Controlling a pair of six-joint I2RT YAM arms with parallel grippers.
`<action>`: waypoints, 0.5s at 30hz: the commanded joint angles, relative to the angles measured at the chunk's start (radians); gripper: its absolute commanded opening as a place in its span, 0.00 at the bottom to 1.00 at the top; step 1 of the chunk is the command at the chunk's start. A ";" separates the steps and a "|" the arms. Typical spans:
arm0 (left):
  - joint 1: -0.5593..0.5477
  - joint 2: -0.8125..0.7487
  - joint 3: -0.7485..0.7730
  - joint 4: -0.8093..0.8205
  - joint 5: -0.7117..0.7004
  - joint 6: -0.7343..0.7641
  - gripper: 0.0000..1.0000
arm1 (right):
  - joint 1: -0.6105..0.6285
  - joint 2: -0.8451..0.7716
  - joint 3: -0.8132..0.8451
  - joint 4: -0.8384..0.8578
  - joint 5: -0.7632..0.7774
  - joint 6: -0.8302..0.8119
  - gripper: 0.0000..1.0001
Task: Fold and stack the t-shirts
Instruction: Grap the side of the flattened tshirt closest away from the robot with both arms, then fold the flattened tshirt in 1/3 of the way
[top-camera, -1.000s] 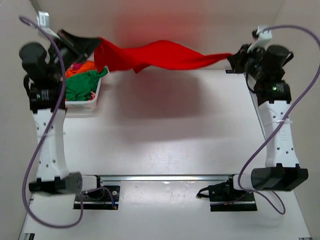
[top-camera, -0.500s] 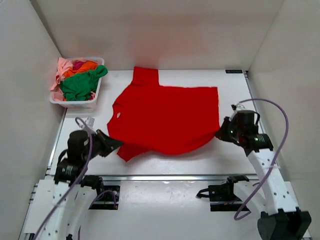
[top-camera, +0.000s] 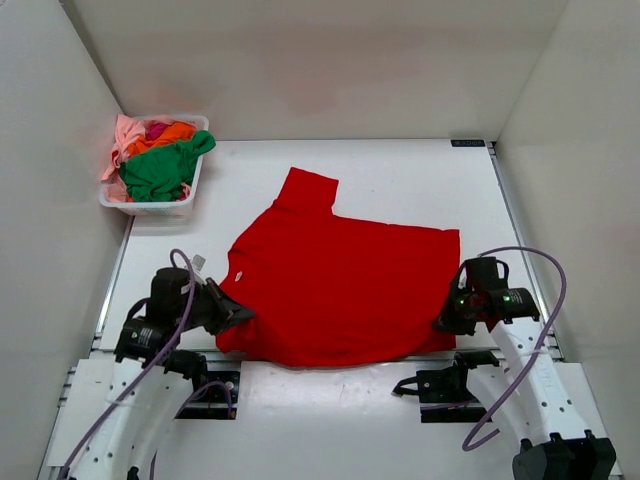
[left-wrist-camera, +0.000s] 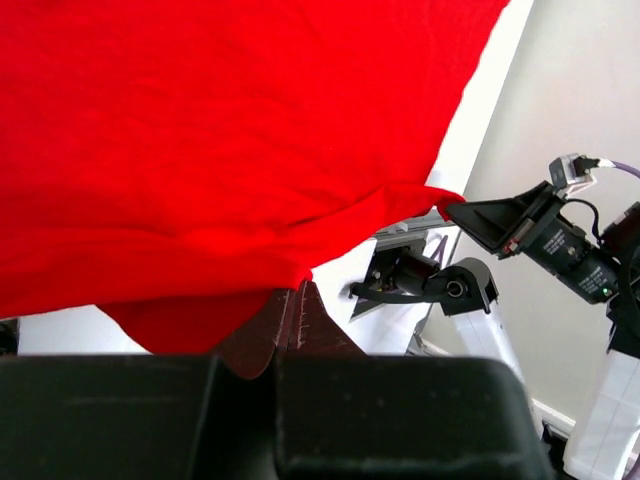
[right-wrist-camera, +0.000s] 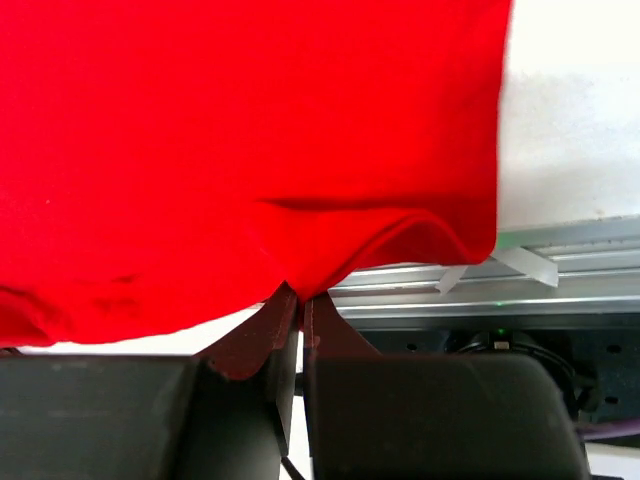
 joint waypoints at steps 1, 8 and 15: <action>-0.001 0.101 0.032 0.078 0.021 0.022 0.00 | 0.005 0.023 0.009 -0.012 0.001 0.043 0.00; 0.060 0.386 0.205 0.175 0.030 0.079 0.00 | -0.139 0.051 0.063 -0.092 -0.080 0.020 0.00; 0.085 0.627 0.337 0.239 0.001 0.120 0.00 | -0.174 0.130 0.126 -0.132 -0.068 0.005 0.00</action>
